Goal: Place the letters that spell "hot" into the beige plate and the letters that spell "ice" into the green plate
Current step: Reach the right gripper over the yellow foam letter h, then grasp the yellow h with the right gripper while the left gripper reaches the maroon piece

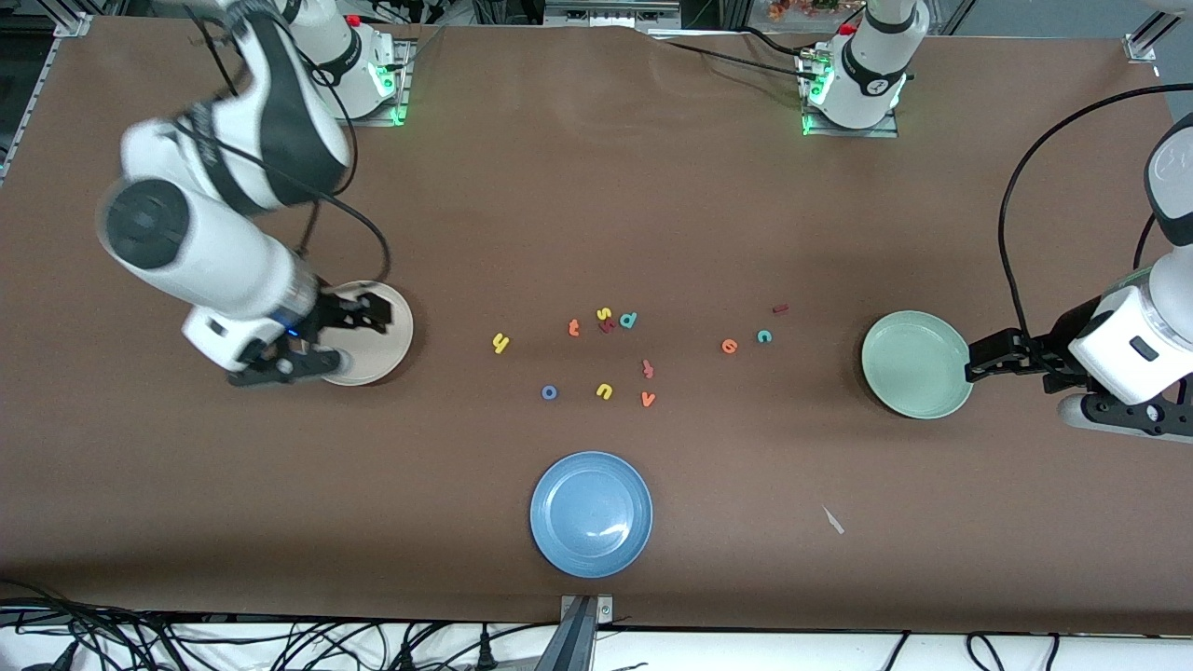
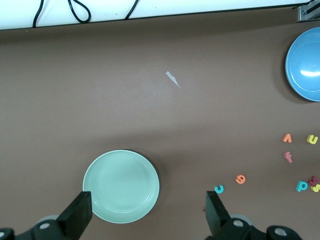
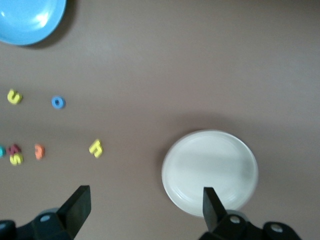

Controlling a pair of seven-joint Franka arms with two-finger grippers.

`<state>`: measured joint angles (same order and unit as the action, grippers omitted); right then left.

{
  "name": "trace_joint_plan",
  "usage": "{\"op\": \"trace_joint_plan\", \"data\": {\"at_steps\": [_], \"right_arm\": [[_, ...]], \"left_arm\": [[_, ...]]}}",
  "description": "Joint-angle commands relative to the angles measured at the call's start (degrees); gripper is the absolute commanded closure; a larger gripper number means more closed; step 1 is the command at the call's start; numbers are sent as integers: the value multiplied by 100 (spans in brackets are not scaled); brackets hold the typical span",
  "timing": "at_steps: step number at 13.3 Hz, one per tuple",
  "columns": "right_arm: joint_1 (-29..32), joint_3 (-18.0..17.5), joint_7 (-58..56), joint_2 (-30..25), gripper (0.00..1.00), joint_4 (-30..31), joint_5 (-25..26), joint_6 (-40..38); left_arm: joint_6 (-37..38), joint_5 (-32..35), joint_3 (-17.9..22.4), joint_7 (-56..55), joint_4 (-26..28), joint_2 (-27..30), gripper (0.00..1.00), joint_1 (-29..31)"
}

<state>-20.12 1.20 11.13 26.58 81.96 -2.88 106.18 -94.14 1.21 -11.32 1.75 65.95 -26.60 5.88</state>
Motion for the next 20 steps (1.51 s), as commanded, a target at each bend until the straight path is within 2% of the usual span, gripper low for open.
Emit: {"op": "trace_joint_plan", "data": {"at_steps": [1, 5, 7, 10, 13, 14, 15, 17, 20], "right_arm": [[-282, 47, 791, 610, 1, -471, -99, 296], [-581, 56, 2163, 954, 1, -471, -187, 481], [-634, 65, 2944, 1112, 1, -471, -616, 683], [-774, 65, 3474, 1340, 1, -471, -635, 913], [-897, 65, 3852, 1577, 1, -453, -635, 1281], [-932, 65, 3966, 1674, 1, -444, -644, 1474], [-1046, 73, 4072, 1710, 1, -349, -635, 1650], [-1134, 82, 4143, 1640, 1, 220, -600, 2149], [-1144, 82, 4029, 1447, 1, 986, -574, 2687]], "left_arm": [[71, -112, 33, 80, -21, 67, 0, -26], [80, -121, 77, 36, -21, 67, 0, 27], [80, -33, 77, 62, -4, 67, 0, 18], [98, -33, 86, 88, 40, 67, 0, 53], [790, -42, 138, -147, 181, 58, 0, 97], [801, -68, 138, -183, 181, 58, 0, 141], [783, -121, 130, -149, 181, 6, 0, 133], [696, -103, 112, -131, 216, -38, 0, 54], [661, -112, 94, -367, 619, -135, 0, -174]]}}
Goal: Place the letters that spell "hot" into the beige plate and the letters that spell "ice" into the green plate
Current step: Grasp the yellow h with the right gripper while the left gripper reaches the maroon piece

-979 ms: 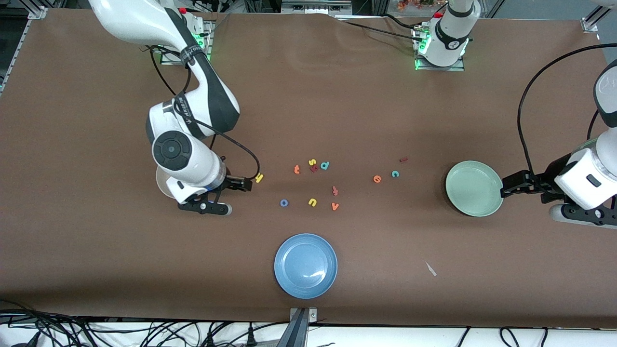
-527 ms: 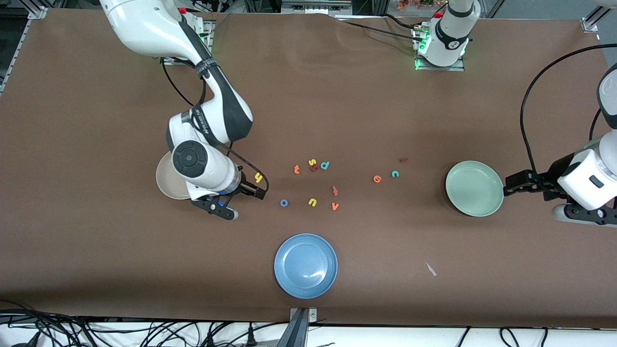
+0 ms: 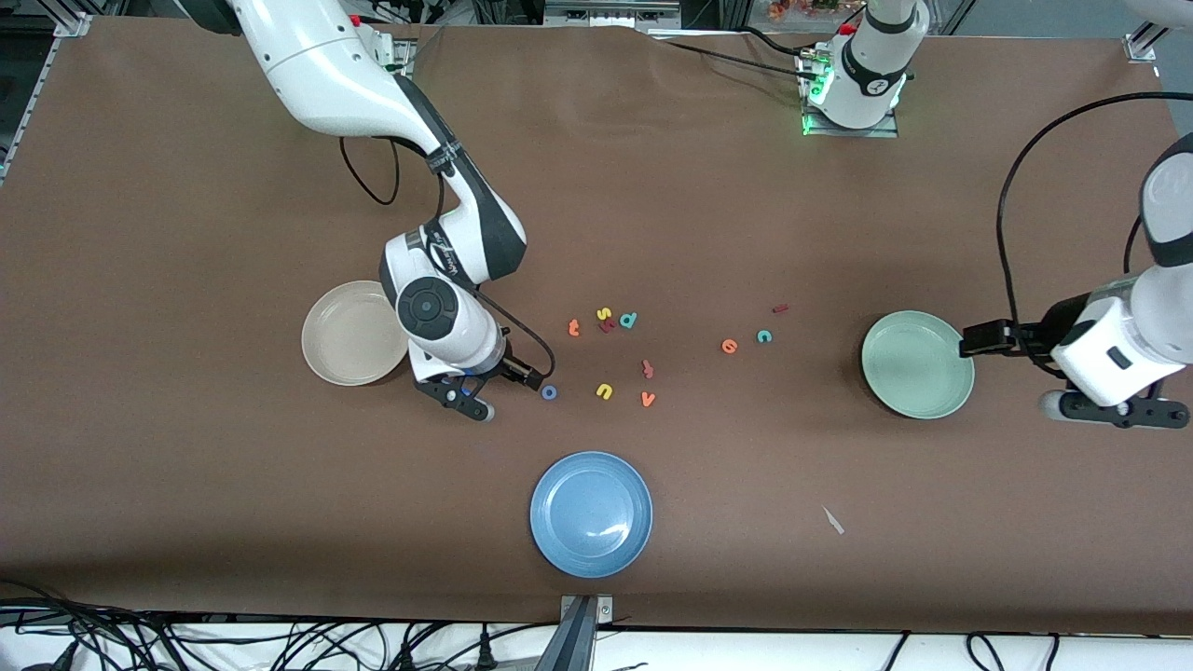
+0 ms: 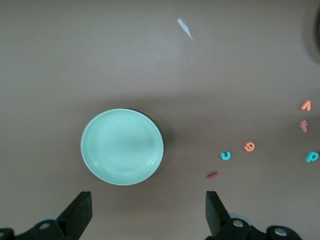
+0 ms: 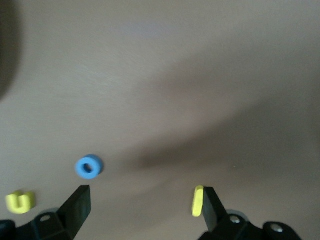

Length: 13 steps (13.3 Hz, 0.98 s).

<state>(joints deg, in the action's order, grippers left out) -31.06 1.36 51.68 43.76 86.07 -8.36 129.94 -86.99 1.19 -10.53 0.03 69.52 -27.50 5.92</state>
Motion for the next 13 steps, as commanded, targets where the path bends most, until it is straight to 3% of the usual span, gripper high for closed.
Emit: {"op": "trace_joint_plan", "data": {"at_steps": [1, 3, 9, 13], "right_arm": [[-50, 66, -44, -376, 1, 795, -25, 460], [-50, 57, -167, -587, 1, 1244, -25, 698], [-234, 48, -71, -615, 1, 1508, -69, 978], [-304, 48, -62, -571, 1, 1668, -78, 1253]], "left_arm": [[-168, -110, 16, -266, 456, -45, 0, -205], [-606, -110, -2, -424, 982, 25, 0, -337], [-1801, -267, -406, -1672, 2134, 34, 0, -381], [-2409, -471, -484, -1822, 2873, 87, 0, -381]]}}
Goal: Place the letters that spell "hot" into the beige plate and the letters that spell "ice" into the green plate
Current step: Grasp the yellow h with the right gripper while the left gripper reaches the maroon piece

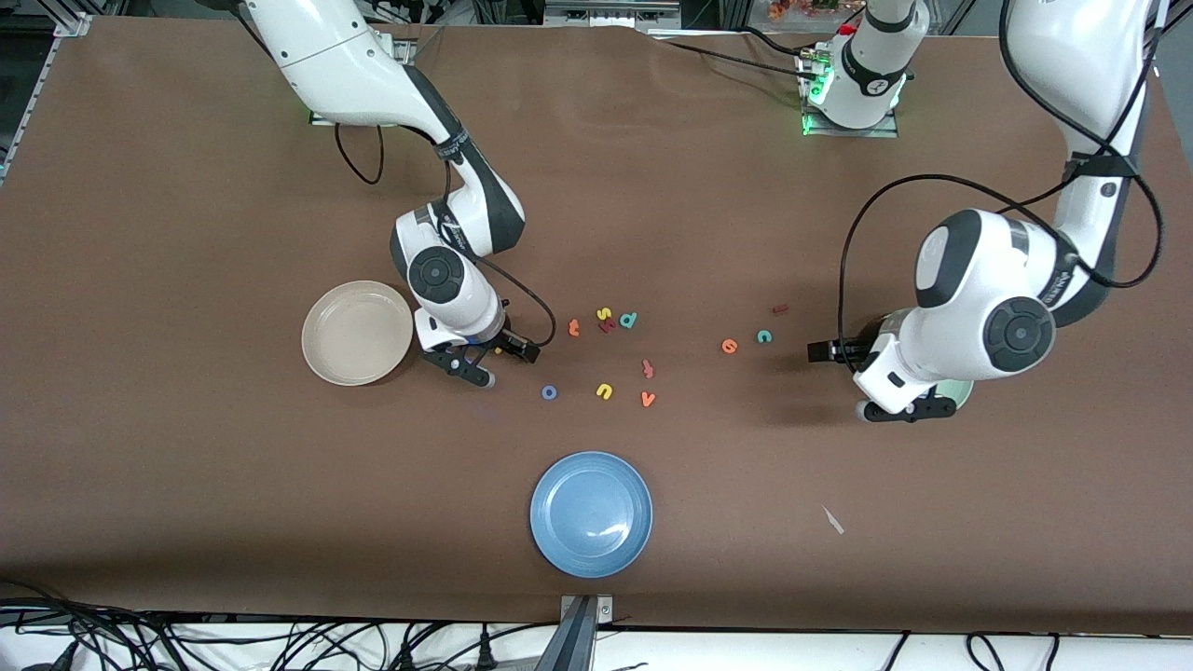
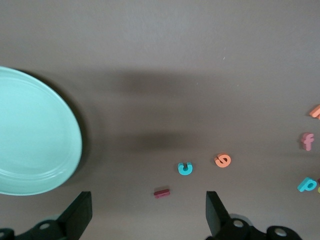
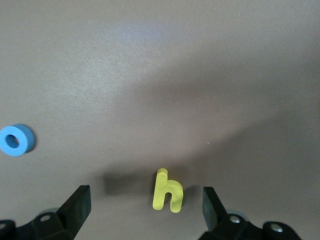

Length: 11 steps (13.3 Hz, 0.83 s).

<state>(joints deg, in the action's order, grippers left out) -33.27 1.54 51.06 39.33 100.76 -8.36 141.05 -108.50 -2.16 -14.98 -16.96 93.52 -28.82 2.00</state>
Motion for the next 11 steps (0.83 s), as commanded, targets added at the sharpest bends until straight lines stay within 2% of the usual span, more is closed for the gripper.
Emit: {"op": "trace_joint_plan", "data": {"at_steps": [1, 3, 6, 7, 8, 10, 11], "right_arm": [[-83, 39, -8, -127, 1, 198, -78, 142], [-83, 30, -8, -127, 2, 198, -78, 142], [-74, 39, -17, -118, 20, 198, -78, 212], [-74, 39, -17, -118, 23, 207, -78, 221], [-74, 39, -17, -118, 23, 233, -78, 221], [-74, 39, -26, -118, 23, 277, -78, 256], [-74, 39, -52, -127, 26, 321, -78, 326]], "left_arm": [[-408, -240, -49, -132, 613, 210, 0, 28], [-1056, -425, -58, -132, 1060, 236, 0, 29], [-1350, -426, -67, -123, 1466, 236, 0, -6], [-1358, -426, -84, -123, 1589, 245, 6, -33], [-1358, -408, -154, -123, 1720, 254, 12, -33], [-1568, -399, -181, -123, 2089, 333, 14, -33], [-1857, -399, -207, -123, 2317, 376, 14, -42]]}}
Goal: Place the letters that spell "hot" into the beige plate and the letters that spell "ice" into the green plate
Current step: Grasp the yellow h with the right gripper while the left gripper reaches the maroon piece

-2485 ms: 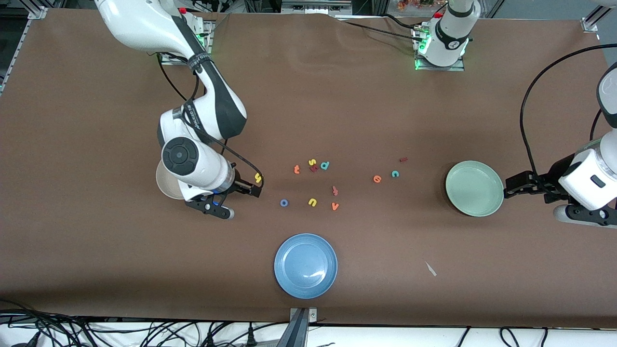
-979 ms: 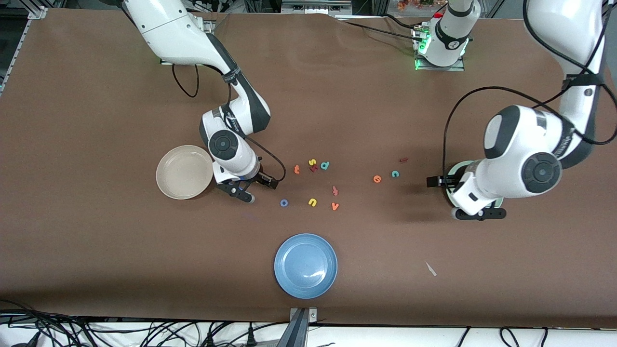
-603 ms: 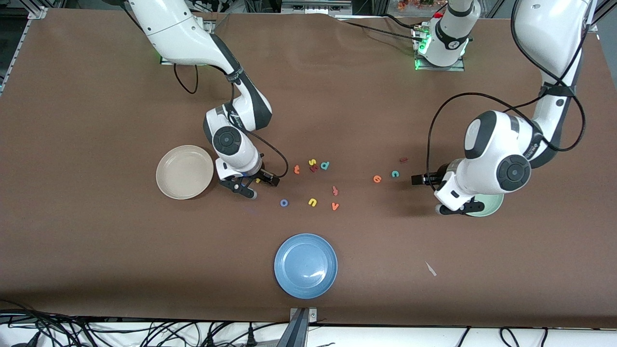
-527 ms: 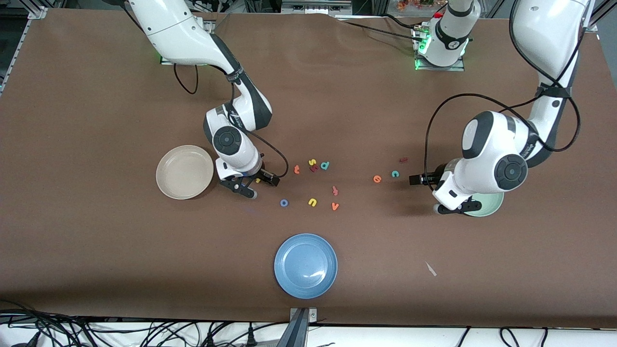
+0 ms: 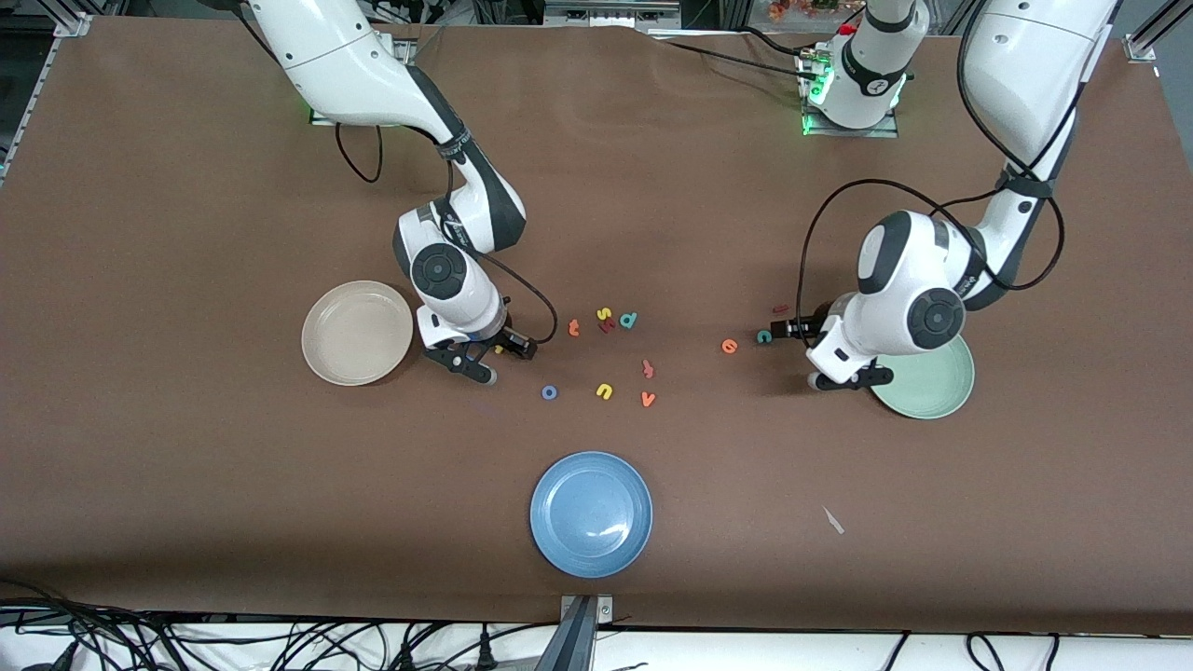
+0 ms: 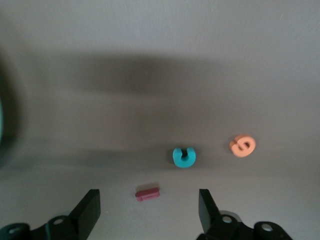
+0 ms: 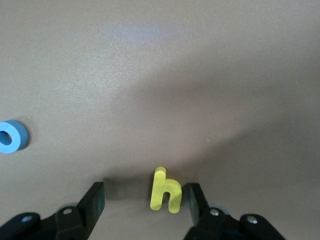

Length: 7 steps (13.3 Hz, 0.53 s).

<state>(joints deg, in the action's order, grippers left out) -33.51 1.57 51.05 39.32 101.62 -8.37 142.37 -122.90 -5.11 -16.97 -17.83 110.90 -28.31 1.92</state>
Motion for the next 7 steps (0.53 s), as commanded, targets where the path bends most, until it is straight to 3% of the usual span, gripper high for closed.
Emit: {"op": "trace_joint_plan", "data": {"at_steps": [1, 3, 4, 6, 7], "right_arm": [[-50, 36, -86, -126, 28, 279, -77, 256], [-41, 45, -104, -153, 28, 402, -77, 405], [-32, 45, -104, -153, 32, 438, -69, 423], [-32, 45, -113, -179, 46, 473, -69, 423], [-32, 45, -121, -188, 54, 482, -77, 423]], "left_arm": [[-793, -105, -95, -37, 826, 352, 14, -25], [-1392, -79, -114, -28, 1196, 361, 15, -33], [-1490, -70, -114, -2, 1285, 361, 22, -34], [-1491, -52, -114, 16, 1355, 361, 33, -34], [-1491, 26, -114, 16, 1364, 361, 33, -34]]}}
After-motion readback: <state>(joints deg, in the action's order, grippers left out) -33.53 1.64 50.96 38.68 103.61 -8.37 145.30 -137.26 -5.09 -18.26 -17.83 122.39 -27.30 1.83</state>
